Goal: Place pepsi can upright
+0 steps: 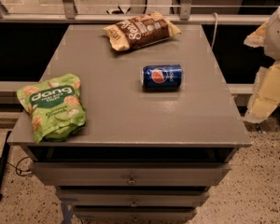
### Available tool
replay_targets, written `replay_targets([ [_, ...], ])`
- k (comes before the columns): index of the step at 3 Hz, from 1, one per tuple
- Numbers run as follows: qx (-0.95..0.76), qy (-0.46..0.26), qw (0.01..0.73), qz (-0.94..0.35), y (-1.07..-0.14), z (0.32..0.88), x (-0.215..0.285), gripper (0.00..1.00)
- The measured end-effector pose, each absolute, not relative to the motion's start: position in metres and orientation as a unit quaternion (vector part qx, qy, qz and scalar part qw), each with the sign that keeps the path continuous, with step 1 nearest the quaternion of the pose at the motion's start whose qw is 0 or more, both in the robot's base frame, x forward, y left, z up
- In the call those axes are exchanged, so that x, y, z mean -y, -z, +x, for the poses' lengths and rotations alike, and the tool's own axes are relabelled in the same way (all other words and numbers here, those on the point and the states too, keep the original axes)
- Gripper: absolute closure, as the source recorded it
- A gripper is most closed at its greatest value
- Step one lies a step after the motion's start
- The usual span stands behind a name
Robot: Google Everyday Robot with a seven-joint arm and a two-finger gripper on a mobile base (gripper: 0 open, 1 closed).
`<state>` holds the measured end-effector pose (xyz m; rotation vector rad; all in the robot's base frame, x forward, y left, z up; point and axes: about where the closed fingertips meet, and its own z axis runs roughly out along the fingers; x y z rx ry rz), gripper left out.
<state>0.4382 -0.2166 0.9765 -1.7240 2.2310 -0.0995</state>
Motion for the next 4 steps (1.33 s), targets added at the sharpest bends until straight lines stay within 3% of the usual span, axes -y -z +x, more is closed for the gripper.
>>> replay_targets([
  [2, -0.776, 0.027, 0.169, -0.607, -0.979, 0.450, 0.212, 0.00],
  [4, -0.750, -0.009, 0.210, -0.627, -0.972, 0.543, 0.149, 0.00],
])
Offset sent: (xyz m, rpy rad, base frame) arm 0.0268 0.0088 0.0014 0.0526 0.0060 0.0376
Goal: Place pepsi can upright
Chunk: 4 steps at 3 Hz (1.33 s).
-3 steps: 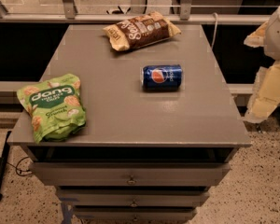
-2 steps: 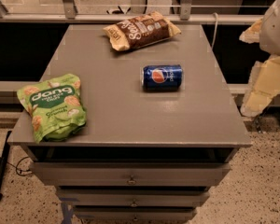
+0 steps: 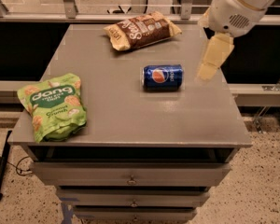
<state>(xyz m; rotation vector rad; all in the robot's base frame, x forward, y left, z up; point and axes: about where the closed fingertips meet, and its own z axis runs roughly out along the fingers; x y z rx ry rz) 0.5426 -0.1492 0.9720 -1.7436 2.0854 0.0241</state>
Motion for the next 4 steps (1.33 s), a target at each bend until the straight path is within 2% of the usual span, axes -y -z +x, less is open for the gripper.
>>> replay_targets([
  [2, -0.739, -0.050, 0.230, -0.632, -0.936, 0.585, 0.072, 0.00],
  [4, -0.740, -0.039, 0.204, -0.639, -0.880, 0.603, 0.037, 0.00],
])
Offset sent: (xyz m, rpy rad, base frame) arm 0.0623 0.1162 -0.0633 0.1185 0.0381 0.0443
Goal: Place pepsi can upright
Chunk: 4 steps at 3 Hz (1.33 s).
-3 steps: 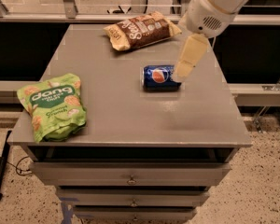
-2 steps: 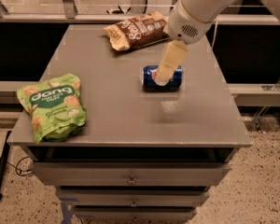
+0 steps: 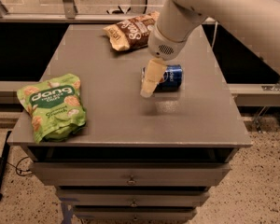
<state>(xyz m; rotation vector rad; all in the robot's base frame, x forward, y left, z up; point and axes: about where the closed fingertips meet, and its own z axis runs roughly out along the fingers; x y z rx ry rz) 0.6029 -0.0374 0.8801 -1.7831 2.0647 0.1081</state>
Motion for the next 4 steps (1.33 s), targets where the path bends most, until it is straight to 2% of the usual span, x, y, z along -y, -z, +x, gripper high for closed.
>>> replay_targets([
  [1, -0.743, -0.023, 0.188, -0.642, -0.856, 0.613, 0.040, 0.00],
  [2, -0.741, -0.006, 0.176, -0.648, -0.840, 0.622, 0.047, 0.18],
  [4, -0.740, 0.017, 0.178, -0.649, -0.848, 0.644, 0.060, 0.64],
])
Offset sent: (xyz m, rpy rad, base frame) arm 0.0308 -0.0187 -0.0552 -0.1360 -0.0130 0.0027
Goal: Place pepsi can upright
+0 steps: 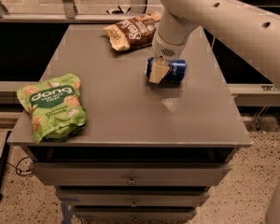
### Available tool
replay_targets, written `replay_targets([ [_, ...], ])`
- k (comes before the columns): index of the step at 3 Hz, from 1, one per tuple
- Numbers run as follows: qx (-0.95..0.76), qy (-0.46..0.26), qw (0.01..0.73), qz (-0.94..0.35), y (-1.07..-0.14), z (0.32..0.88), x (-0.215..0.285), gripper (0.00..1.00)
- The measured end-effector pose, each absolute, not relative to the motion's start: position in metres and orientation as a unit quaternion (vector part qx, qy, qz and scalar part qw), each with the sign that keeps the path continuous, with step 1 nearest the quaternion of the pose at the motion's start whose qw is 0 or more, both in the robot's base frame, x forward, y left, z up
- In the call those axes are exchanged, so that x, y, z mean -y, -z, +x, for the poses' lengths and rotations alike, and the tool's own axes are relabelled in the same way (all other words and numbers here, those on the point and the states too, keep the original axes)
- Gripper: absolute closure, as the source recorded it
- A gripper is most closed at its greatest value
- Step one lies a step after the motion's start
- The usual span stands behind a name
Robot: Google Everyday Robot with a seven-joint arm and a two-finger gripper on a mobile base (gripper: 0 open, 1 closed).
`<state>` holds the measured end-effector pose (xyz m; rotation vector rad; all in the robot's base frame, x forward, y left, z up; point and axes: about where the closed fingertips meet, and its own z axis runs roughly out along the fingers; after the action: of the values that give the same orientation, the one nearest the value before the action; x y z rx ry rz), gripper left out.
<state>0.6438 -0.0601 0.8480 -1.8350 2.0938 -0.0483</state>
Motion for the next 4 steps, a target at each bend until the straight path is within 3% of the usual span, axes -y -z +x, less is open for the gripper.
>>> replay_targets([
  [1, -0.753, -0.008, 0.198, -0.628, -0.869, 0.654, 0.087, 0.87],
  [2, -0.765, -0.095, 0.269, -0.577, -0.901, 0.655, 0.110, 1.00],
  [4, -0.722, -0.297, 0.428, -0.456, -0.950, 0.625, 0.130, 1.00],
])
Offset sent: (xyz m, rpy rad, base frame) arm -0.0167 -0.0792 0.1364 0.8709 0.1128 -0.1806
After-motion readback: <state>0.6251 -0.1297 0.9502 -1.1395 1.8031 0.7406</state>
